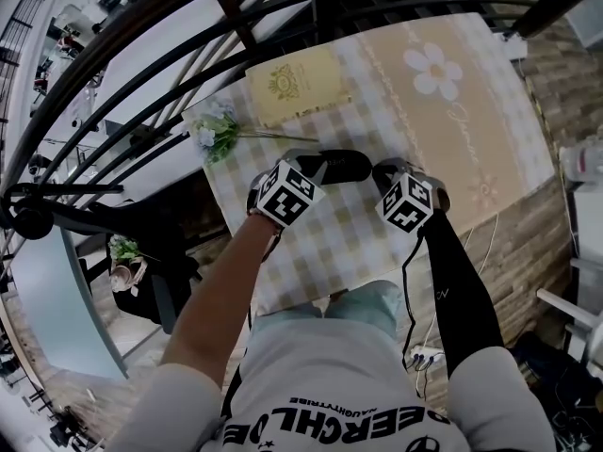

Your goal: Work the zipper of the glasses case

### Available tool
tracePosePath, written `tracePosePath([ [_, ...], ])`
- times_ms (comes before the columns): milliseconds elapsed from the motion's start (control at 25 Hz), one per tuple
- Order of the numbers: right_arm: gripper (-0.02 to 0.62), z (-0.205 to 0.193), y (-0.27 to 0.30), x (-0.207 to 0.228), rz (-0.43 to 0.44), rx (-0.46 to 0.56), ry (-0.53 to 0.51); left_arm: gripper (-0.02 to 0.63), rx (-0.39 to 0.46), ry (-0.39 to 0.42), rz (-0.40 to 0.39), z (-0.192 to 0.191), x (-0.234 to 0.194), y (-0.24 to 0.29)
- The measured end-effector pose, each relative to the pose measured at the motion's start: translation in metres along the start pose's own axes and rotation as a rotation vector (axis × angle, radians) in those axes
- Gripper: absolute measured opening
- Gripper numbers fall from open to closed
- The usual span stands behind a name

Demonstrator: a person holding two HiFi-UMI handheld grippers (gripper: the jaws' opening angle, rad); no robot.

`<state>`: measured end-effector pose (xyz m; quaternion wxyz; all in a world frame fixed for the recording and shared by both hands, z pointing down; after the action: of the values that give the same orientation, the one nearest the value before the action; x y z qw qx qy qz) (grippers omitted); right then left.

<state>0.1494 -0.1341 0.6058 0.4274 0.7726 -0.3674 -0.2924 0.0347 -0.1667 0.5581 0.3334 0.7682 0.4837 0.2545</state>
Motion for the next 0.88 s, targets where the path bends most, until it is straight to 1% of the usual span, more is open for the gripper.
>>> tracePosePath([
  [880, 0.029, 0.0, -0.004, -0.029, 0.02, 0.008, 0.026, 0.009, 0.016, -0.014, -0.005, 0.0, 0.0, 0.0],
])
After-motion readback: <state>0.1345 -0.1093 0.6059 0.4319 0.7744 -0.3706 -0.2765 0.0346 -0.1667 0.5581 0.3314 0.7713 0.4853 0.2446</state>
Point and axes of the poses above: the fingertips, and each gripper's own axes: y forward along the fingers, x to its right, z out of its top, the point moved 2 cm from there along -y, backward along the fingers, and after that the axes turned 7 degrees about y, right-handed, at the moved point
